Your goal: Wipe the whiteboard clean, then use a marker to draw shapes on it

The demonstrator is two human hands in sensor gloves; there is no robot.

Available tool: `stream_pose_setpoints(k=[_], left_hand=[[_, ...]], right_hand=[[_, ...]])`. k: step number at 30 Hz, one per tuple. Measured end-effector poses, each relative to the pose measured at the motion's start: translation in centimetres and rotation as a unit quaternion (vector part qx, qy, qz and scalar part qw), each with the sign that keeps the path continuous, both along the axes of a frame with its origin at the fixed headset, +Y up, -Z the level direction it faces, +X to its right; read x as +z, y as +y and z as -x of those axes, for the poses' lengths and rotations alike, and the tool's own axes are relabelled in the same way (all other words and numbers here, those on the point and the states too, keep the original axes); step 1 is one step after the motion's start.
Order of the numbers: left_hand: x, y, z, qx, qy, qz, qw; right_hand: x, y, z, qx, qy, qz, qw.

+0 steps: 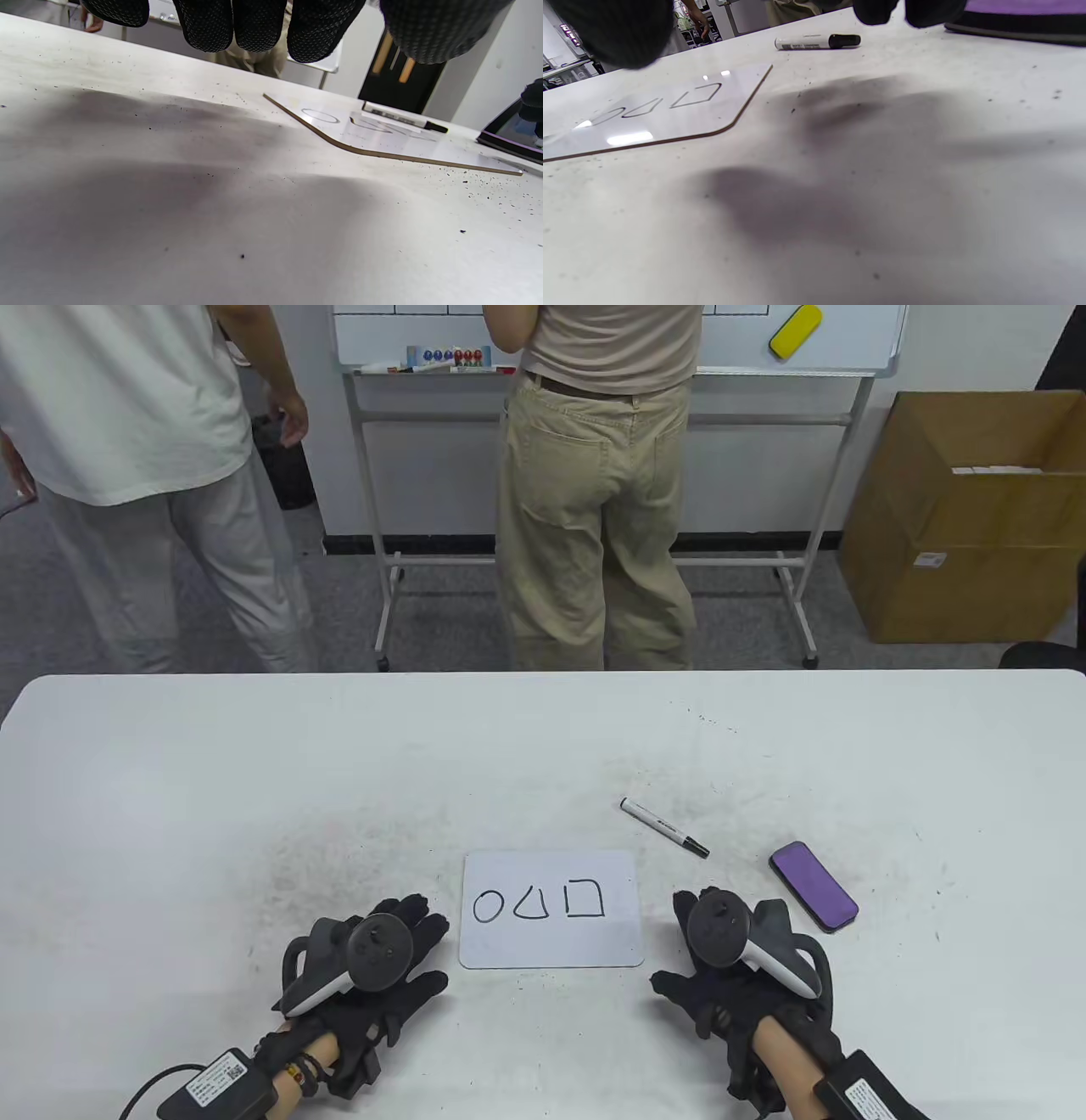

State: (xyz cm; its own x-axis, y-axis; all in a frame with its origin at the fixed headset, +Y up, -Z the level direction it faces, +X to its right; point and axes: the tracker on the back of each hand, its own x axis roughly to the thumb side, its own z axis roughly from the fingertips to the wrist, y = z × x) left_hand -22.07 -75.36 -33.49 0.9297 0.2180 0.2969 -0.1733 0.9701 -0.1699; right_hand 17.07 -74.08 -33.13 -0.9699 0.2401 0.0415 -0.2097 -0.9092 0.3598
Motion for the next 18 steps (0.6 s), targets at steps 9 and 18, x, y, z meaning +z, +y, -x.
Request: stream_pose_setpoints(k=[9,18], left_hand=[[0.01,0.05,-0.02,0.0,0.0,-0.001,1.0],[-0.02,0.03,-0.01,0.002,-0.002,0.004,1.0]], right_hand=[[0.01,0.1,-0.04,0.004,-0.001,-0.003,1.0],[-0.07,0.07,-0.06,-0.001,0.0,-0.007,1.0]])
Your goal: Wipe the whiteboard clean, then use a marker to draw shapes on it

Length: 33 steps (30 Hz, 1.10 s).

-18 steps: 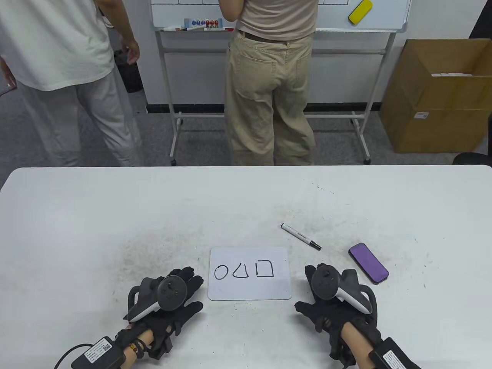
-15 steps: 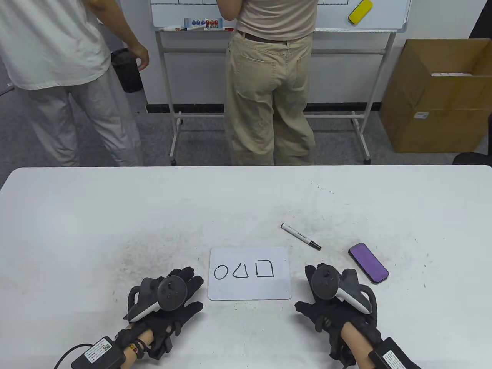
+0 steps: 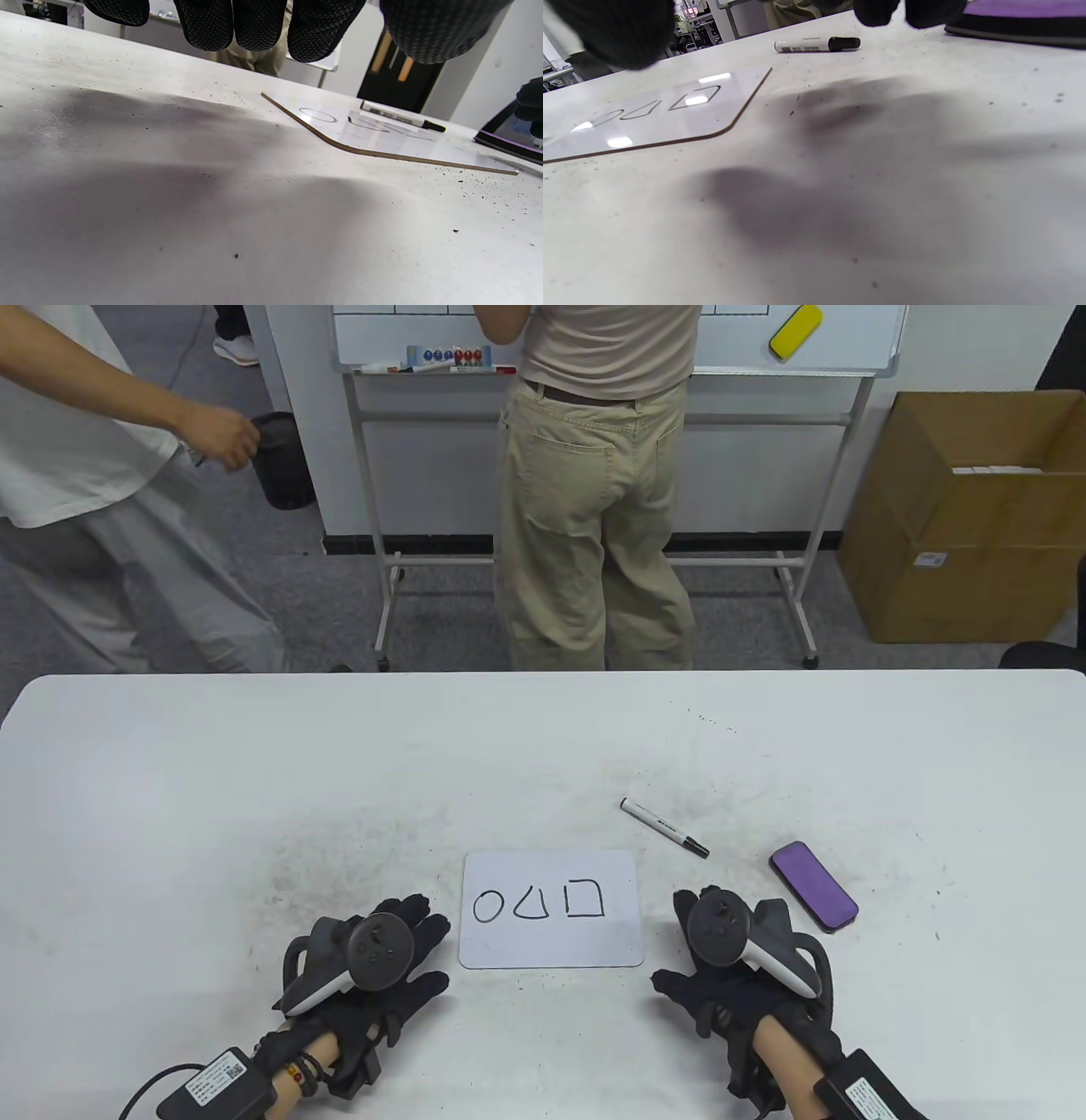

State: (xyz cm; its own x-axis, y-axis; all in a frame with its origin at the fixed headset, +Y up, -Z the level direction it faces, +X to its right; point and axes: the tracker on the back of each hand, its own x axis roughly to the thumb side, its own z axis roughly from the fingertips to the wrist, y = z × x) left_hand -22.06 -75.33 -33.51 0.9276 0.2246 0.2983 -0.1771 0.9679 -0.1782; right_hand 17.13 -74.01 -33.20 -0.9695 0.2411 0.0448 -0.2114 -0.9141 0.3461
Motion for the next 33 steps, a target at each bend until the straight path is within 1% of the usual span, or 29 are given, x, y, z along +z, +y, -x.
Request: stream_pose_setpoints(k=[7,12,16,22,28,31,33], left_hand=[[-0.1,-0.1,0.0,0.0,-0.002,0.008,1.0],[0.0,-0.2,-0.1,-0.003,-0.01,0.013,1.0],[0.0,-0.2,-0.1,-0.002,-0.012,0.011,1.0],[0.0,-0.1,-0.1,-0.001,-0.012,0.01,1.0],[-0.2,-0.3,0.1,-0.002,-0.005,0.018,1.0],[-0.3,-0.5,0.2,-0.005,-0.005,0.023,1.0],[-0.4,-0.8,0.3,-0.008,-0.006,0.027,1.0]], right_hand=[[-0.3,0.1,-0.2,0.002,-0.003,-0.02,1.0],[-1.0,0.6,-1.2,0.008,-0.024,-0.041,0.999],[-2.2,1.1,-2.9,0.011,-0.059,-0.063,0.996],[-5.1,0.9,-6.5,0.057,-0.116,-0.08,0.988],[-7.6,0.1,-10.5,0.067,-0.186,-0.068,0.978],[-8.3,-0.5,-11.9,0.07,-0.208,-0.059,0.974],[-8.7,-1.1,-12.6,0.084,-0.216,-0.04,0.972]])
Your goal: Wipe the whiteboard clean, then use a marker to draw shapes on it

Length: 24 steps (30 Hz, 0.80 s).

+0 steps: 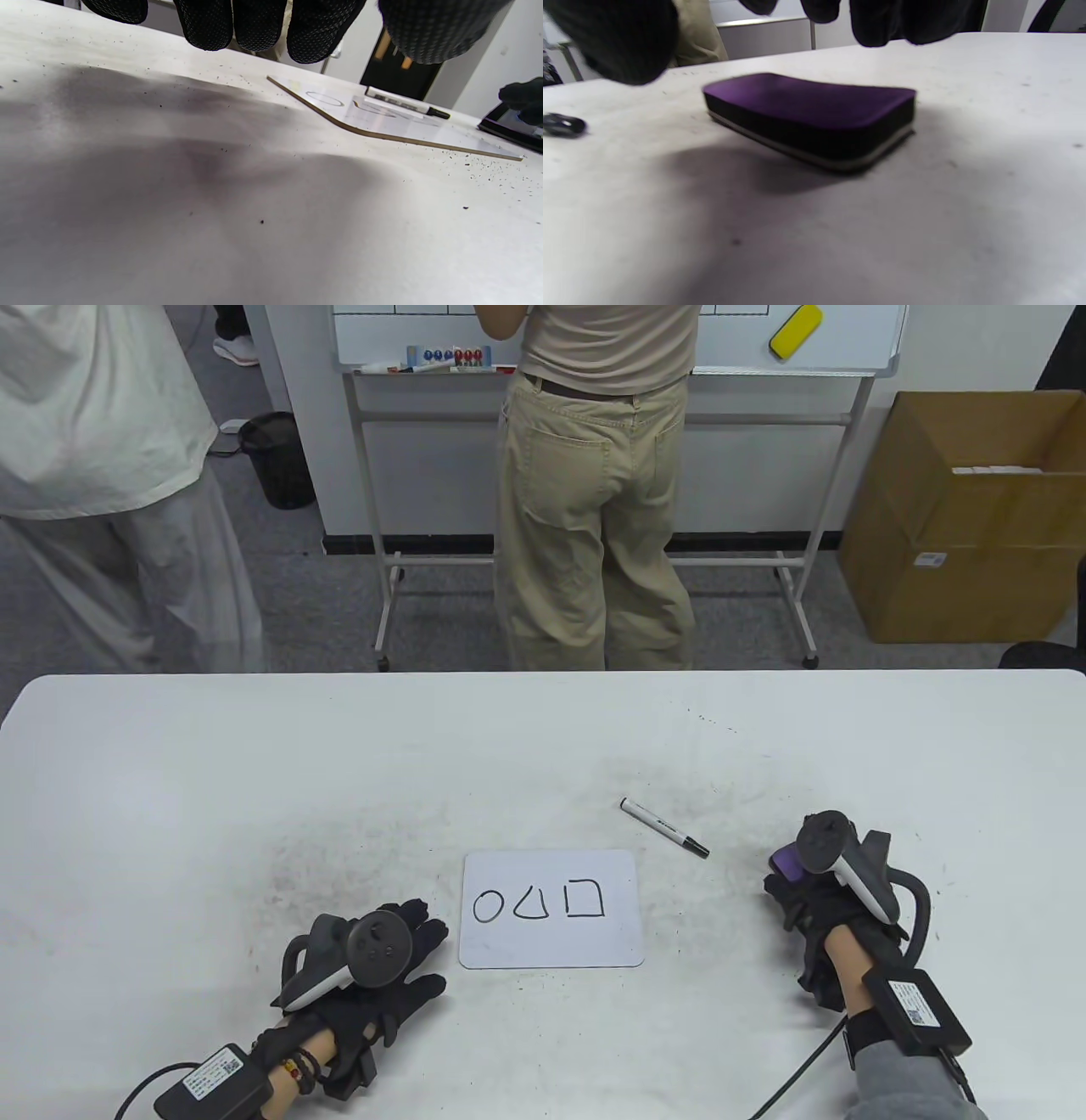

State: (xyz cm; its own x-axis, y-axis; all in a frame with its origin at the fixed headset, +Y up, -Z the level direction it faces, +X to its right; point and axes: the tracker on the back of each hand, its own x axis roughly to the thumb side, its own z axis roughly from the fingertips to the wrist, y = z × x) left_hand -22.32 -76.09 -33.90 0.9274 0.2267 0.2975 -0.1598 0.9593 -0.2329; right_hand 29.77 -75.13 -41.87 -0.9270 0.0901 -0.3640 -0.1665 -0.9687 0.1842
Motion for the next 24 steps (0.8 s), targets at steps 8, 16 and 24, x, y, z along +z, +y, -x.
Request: stream_pose_setpoints(k=[8,16,24], left_hand=[[0.0,-0.3,-0.1,-0.003,-0.004,0.01,1.0],[0.0,-0.3,-0.2,-0.005,-0.008,0.008,1.0],[0.1,-0.4,-0.5,-0.005,-0.018,0.006,1.0]], right_hand=[[-0.2,-1.5,-0.7,0.025,-0.008,0.024,0.999],[-0.2,-1.3,-0.1,0.05,-0.001,-0.022,0.999],[0.3,1.1,2.7,0.056,0.048,-0.052,0.996]])
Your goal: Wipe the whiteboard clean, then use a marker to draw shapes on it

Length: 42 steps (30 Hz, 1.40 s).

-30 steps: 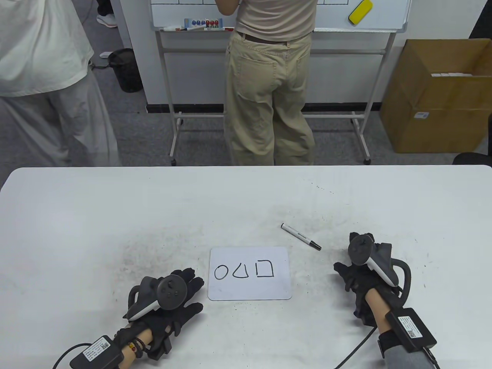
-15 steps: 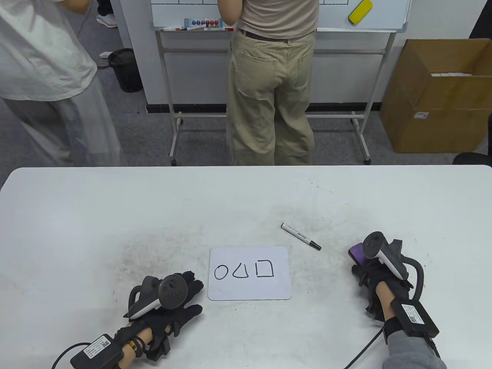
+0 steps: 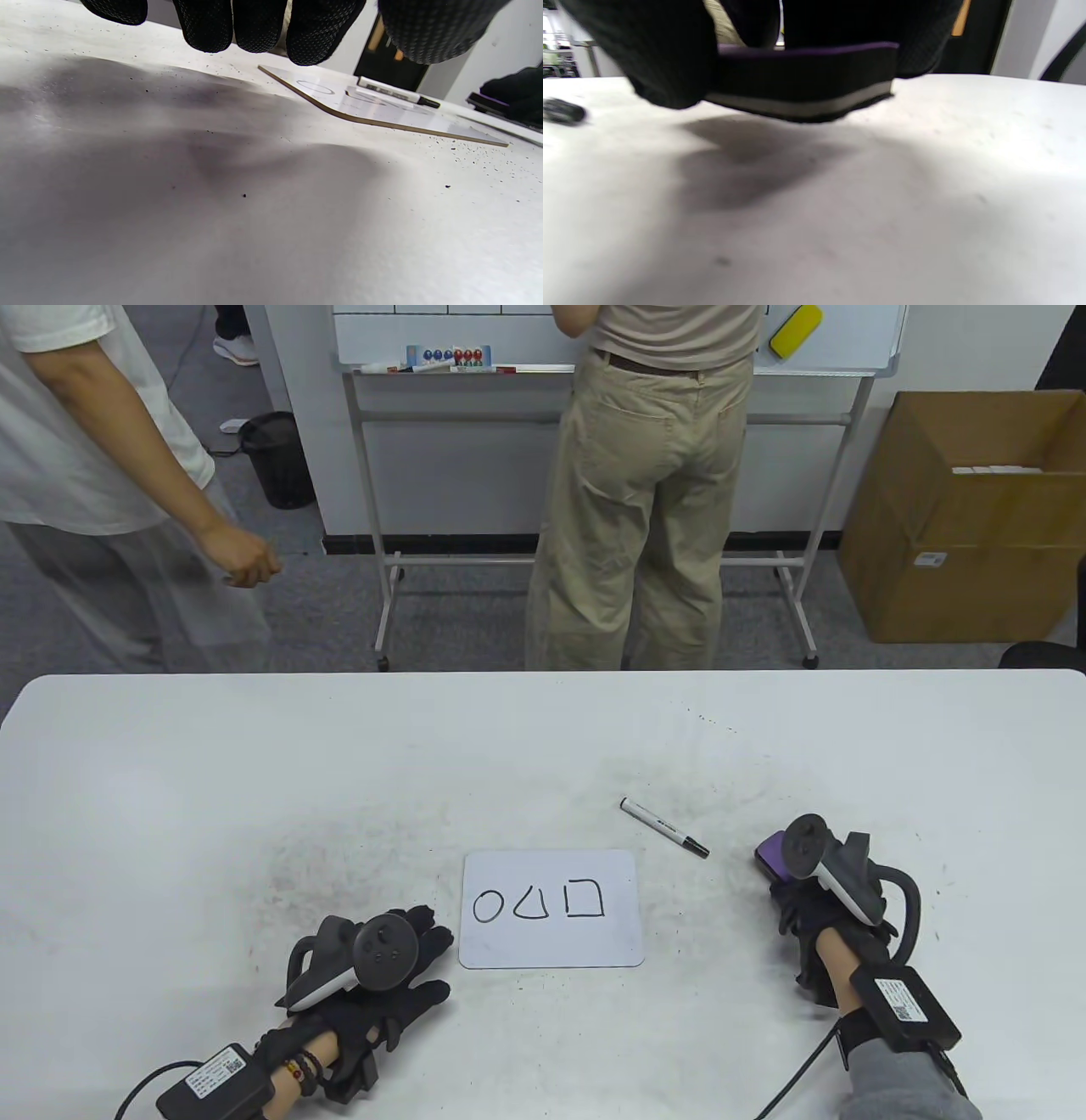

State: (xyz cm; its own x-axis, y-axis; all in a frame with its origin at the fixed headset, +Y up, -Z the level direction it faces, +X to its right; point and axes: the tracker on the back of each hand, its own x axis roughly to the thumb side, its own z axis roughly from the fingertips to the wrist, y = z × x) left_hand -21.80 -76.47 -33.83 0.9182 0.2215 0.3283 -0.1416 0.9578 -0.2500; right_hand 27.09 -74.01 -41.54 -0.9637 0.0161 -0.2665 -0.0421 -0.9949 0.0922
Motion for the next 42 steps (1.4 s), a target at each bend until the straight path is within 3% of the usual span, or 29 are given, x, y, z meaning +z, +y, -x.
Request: stream_pose_setpoints(k=[9,19,25,31,42], left_hand=[[0.2,0.2,-0.2,0.001,-0.004,-0.004,1.0],[0.7,0.5,-2.0,-0.046,-0.022,0.0,0.999],[0.6,0.1,-2.7,-0.045,-0.025,0.01,0.999],[0.8,-0.5,-3.2,-0.052,-0.04,0.008,0.998],[0.5,-1.4,-3.2,-0.068,-0.05,0.032,0.996]], right_hand=[[1.0,4.3,7.3,-0.023,0.116,-0.057,0.991],[1.9,5.8,18.0,-0.02,0.268,-0.056,0.962],[2.0,5.2,23.7,-0.02,0.331,-0.043,0.942],[1.8,3.1,28.0,0.018,0.373,-0.014,0.928],[1.1,-0.1,30.3,0.042,0.385,0.031,0.922]])
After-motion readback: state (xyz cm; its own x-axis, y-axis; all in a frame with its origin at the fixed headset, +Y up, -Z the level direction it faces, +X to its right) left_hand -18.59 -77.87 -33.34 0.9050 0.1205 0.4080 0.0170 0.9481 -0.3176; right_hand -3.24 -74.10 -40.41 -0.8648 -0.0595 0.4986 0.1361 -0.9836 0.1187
